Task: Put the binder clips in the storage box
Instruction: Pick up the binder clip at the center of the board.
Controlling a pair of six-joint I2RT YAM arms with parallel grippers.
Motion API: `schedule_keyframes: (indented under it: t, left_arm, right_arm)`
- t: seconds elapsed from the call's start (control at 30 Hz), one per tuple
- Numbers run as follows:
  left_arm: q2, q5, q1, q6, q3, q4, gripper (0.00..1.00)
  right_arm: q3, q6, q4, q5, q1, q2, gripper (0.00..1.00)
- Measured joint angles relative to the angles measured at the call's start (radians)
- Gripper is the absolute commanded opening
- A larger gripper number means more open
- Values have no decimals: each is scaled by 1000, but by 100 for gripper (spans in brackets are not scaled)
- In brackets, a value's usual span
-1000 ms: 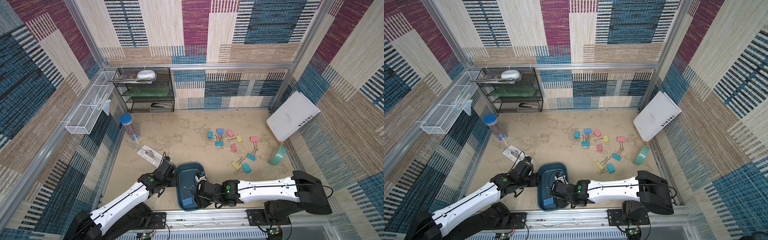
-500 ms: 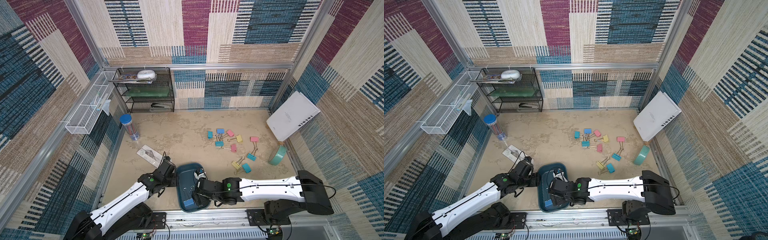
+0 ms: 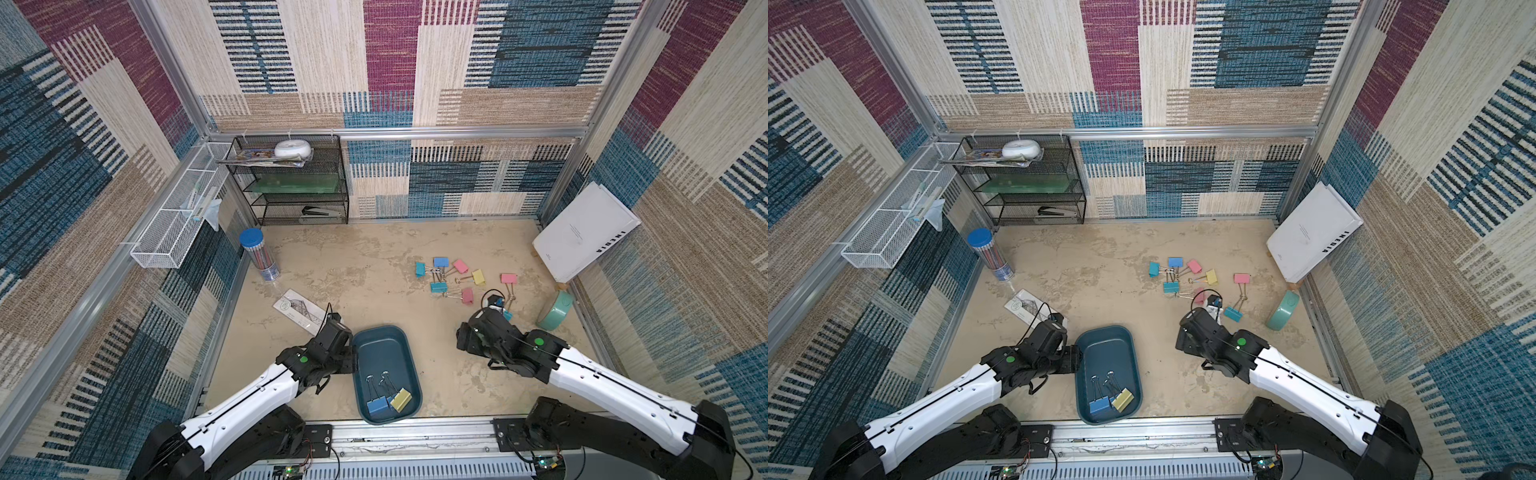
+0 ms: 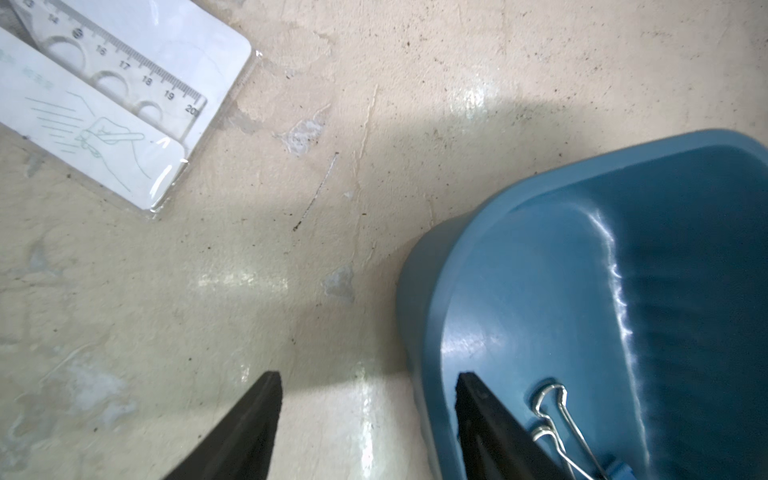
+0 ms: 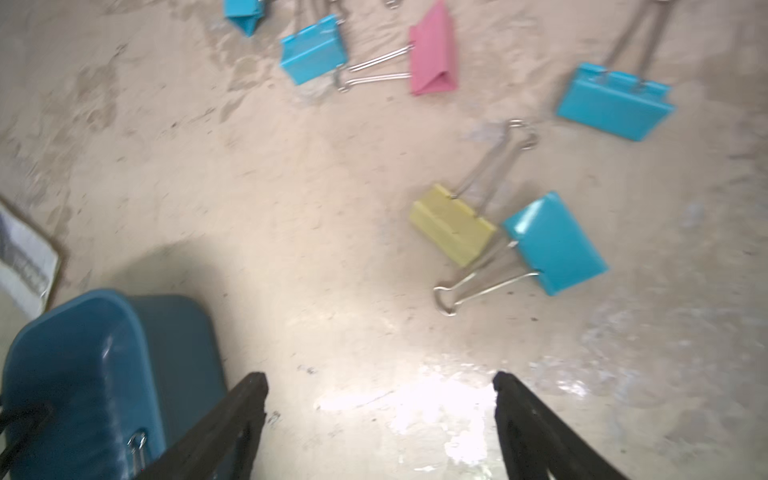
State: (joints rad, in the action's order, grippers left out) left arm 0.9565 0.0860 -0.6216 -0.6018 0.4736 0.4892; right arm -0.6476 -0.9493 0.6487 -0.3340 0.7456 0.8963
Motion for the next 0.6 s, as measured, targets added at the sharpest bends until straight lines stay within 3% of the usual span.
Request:
schedule_keyframes:
  t: [0.17, 0.6]
  left_arm:
    - [9, 0, 0, 0, 0, -1, 70]
    - [13, -3, 0, 0, 0, -2, 70]
  right_arm:
    - [93, 64, -41, 123, -165, -31, 89]
    - [63, 153, -233, 257, -211, 192, 89]
